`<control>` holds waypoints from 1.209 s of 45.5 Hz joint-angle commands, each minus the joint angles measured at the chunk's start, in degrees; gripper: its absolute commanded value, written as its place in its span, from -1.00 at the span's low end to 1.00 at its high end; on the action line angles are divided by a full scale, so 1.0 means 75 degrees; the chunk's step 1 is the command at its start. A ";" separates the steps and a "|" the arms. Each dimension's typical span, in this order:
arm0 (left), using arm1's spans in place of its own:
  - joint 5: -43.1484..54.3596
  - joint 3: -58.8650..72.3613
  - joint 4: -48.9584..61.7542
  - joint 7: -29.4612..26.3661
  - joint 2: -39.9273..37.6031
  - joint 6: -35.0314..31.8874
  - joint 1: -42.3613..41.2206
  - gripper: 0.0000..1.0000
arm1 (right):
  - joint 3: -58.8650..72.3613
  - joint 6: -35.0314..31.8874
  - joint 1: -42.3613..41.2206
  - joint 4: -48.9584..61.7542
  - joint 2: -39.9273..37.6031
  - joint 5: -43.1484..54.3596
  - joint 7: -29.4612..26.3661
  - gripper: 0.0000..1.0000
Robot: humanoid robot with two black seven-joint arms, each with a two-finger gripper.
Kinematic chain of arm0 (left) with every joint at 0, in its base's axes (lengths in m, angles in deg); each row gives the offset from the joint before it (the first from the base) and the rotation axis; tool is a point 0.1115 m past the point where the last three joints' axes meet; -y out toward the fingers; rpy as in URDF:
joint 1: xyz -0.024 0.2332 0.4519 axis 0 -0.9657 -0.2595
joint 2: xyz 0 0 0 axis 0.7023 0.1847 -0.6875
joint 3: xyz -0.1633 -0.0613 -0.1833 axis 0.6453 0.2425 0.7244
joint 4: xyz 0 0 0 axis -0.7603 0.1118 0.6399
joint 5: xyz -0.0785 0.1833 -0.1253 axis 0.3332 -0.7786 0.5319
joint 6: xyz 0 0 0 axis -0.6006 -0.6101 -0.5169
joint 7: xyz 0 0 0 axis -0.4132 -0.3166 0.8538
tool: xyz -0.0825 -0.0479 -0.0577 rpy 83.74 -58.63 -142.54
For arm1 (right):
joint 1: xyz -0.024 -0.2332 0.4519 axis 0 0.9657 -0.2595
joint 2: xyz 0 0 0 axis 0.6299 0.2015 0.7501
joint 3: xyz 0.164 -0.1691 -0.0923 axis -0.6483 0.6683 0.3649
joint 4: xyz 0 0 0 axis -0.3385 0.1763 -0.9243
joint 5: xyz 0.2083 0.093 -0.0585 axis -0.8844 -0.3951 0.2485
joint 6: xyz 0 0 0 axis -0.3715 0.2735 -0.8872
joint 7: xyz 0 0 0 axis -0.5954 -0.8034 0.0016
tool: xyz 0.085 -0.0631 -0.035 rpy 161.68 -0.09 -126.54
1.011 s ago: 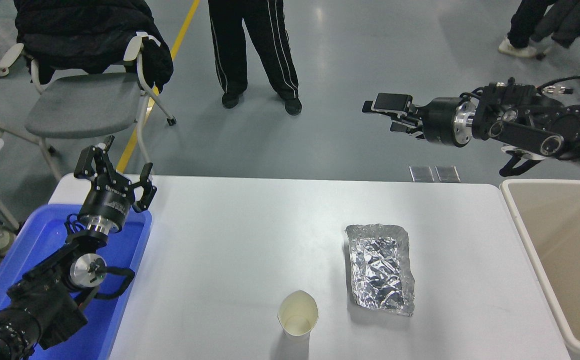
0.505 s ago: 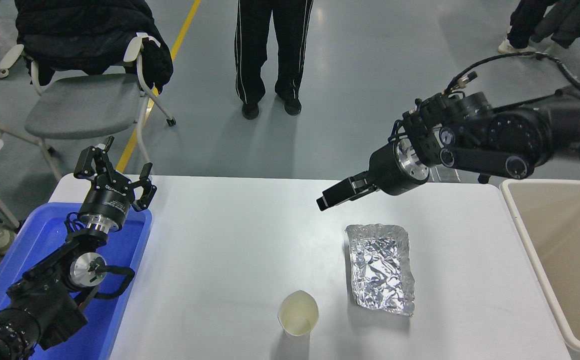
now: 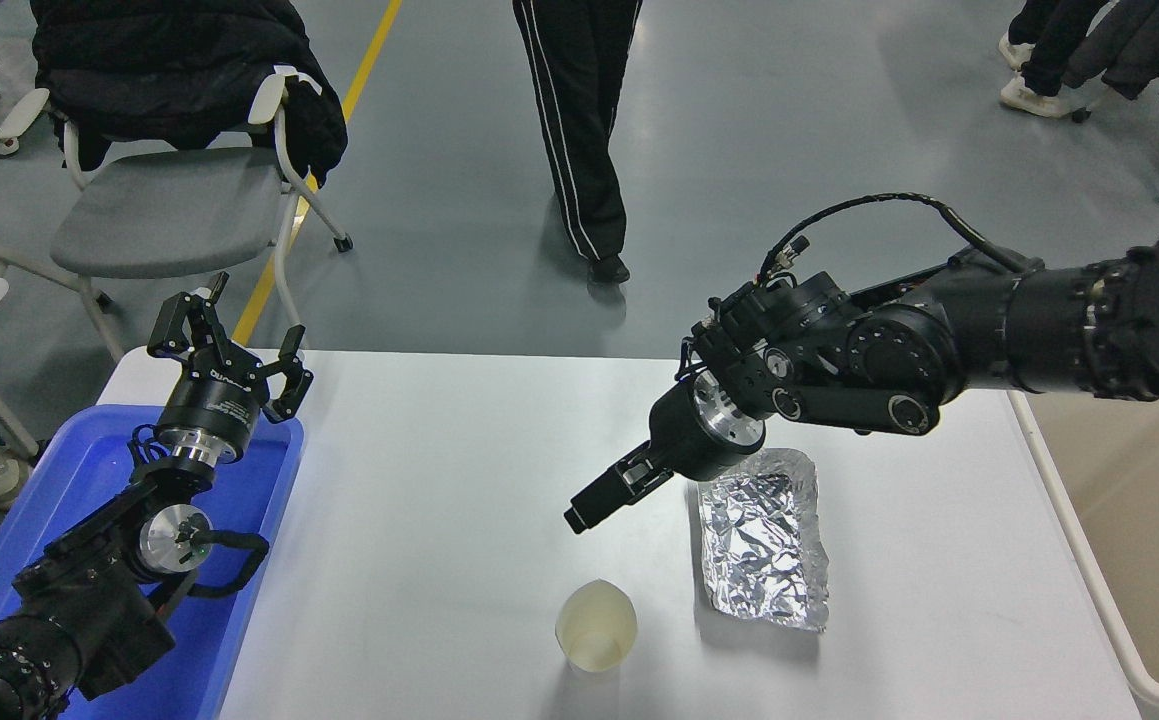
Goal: Dispose of the paper cup in the dustbin
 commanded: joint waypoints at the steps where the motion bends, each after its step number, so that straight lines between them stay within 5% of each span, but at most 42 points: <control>1: 0.0000 0.0000 0.0000 -0.0005 0.0000 0.0000 0.0000 1.00 | -0.0025 0.0040 0.0591 0.0164 0.0145 0.0032 0.0001 0.99; 41: 0.0000 0.0000 0.0000 0.0006 0.0000 0.0000 0.0000 1.00 | -0.0166 0.0309 0.2068 0.0996 0.0145 0.0652 0.0059 0.91; 49: 0.0000 0.0000 0.0000 0.0006 0.0000 0.0000 0.0000 1.00 | -0.0154 0.0603 0.2091 0.1020 0.0145 0.0933 0.0118 0.47; 55: 0.0000 0.0000 0.0000 -0.0005 0.0000 0.0000 0.0000 1.00 | -0.0084 0.0626 0.2010 0.1043 0.0145 0.1168 0.0247 -0.44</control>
